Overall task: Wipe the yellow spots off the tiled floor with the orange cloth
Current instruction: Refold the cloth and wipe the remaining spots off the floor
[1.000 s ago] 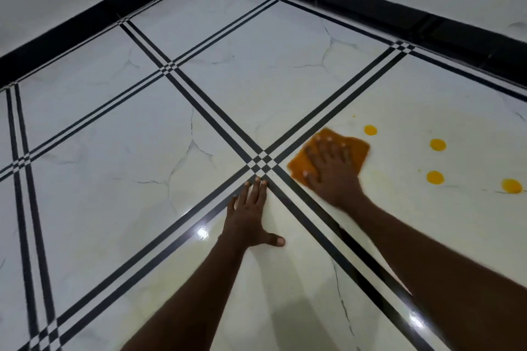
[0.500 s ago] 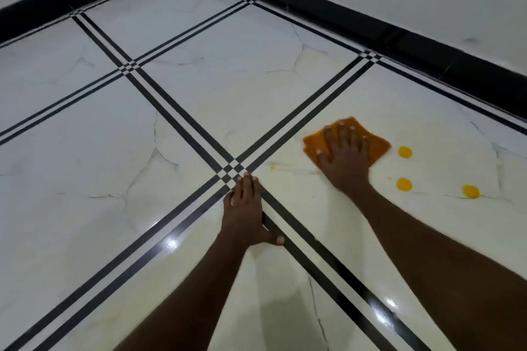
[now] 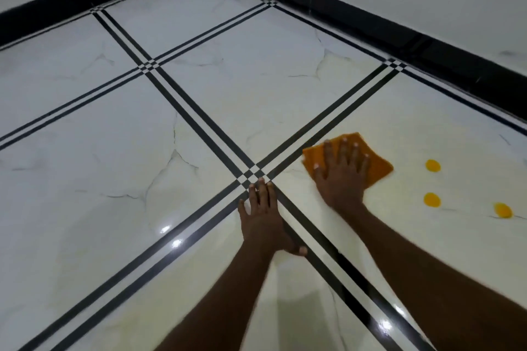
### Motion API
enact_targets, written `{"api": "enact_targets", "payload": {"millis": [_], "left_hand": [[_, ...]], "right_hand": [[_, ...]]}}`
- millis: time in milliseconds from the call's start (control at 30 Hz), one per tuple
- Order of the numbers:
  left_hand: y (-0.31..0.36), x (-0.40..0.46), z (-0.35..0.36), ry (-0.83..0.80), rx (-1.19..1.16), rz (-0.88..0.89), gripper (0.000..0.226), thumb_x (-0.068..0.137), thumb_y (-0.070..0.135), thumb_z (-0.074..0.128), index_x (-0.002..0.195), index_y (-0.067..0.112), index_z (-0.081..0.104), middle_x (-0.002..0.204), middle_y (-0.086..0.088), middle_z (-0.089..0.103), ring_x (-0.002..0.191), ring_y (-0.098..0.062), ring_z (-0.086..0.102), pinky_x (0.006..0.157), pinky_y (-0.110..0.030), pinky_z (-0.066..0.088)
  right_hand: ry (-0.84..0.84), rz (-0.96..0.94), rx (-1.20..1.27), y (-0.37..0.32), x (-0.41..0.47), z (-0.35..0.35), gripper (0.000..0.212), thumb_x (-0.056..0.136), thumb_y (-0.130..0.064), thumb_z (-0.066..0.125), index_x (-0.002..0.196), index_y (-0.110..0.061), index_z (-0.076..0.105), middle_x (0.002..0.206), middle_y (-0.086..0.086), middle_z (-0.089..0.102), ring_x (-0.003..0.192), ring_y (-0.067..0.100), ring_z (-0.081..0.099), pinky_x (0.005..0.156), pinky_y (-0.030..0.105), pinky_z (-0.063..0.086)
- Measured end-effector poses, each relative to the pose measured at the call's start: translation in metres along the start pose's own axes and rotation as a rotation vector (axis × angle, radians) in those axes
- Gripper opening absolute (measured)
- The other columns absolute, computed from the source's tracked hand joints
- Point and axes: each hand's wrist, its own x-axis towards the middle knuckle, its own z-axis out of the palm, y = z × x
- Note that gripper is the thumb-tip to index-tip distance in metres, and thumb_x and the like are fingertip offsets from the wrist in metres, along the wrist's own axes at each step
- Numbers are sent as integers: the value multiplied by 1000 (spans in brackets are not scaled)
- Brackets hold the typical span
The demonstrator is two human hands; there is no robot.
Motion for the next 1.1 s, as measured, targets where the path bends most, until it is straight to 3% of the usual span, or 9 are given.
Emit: {"api": "enact_targets", "payload": {"millis": [167, 333, 433, 500, 633, 733, 867, 967, 1100], "left_hand": [[1, -3, -3, 13, 52, 2, 163, 48, 85, 72, 152, 8, -27, 159, -12, -35, 147, -33, -30, 120, -60, -2], [19, -13, -4, 56, 51, -12, 153, 57, 71, 79, 154, 2, -17, 163, -20, -18, 151, -37, -14, 123, -55, 6], [47, -21, 6, 88, 41, 90, 135, 70, 64, 75, 156, 3, -11, 163, -22, -16, 152, -38, -13, 123, -53, 6], [85, -24, 15, 92, 12, 200, 132, 73, 67, 71, 156, 5, -11, 163, -21, -19, 151, -35, -17, 122, -50, 0], [136, -19, 27, 105, 7, 235, 140, 67, 78, 67, 156, 6, -13, 164, -19, -17, 152, -32, -14, 122, -51, 0], [135, -16, 32, 93, 69, 191, 142, 66, 76, 70, 156, 8, -16, 163, -16, -22, 152, -31, -17, 123, -50, 0], [132, -18, 28, 69, 84, 198, 142, 66, 74, 71, 155, 11, -20, 162, -14, -26, 151, -30, -20, 123, -51, 0], [141, -16, 30, 38, 72, 181, 150, 61, 79, 70, 153, 9, -25, 159, -15, -34, 149, -33, -27, 121, -55, -6], [140, -15, 28, 40, 67, 175, 152, 57, 83, 69, 153, 10, -24, 159, -15, -33, 149, -33, -26, 121, -57, -4]], "right_hand": [[-106, -395, 15, -26, -9, 2, 72, 98, -58, 28, 163, -28, 18, 171, 11, 10, 158, 36, 6, 126, 59, 4], [6, 64, -36, 91, 5, -16, 74, 96, -58, 22, 160, -22, 31, 165, 18, 29, 152, 44, 24, 122, 63, 14], [16, 163, -38, 122, -37, -25, 75, 96, -57, 20, 161, -22, 26, 167, 20, 24, 153, 46, 19, 123, 64, 11], [24, 108, -54, 106, -60, -19, 73, 97, -57, 23, 162, -23, 22, 168, 18, 20, 154, 44, 16, 124, 63, 9], [-69, -256, -72, 106, -41, -19, 72, 98, -60, 21, 162, -29, 19, 170, 11, 15, 156, 38, 14, 125, 59, 11], [30, 5, -89, 177, -19, -27, 69, 100, -58, 22, 156, -22, 39, 162, 18, 37, 148, 44, 34, 119, 62, 24], [18, 223, -57, 224, -66, -45, 76, 94, -57, 19, 160, -20, 30, 164, 22, 29, 150, 49, 26, 120, 66, 19], [6, 193, -62, 184, -105, -40, 74, 96, -56, 24, 161, -22, 24, 167, 19, 23, 153, 46, 20, 123, 64, 13], [-56, -71, -14, 126, -58, -30, 74, 96, -61, 22, 163, -29, 14, 171, 12, 12, 157, 39, 8, 125, 58, 1]]}}
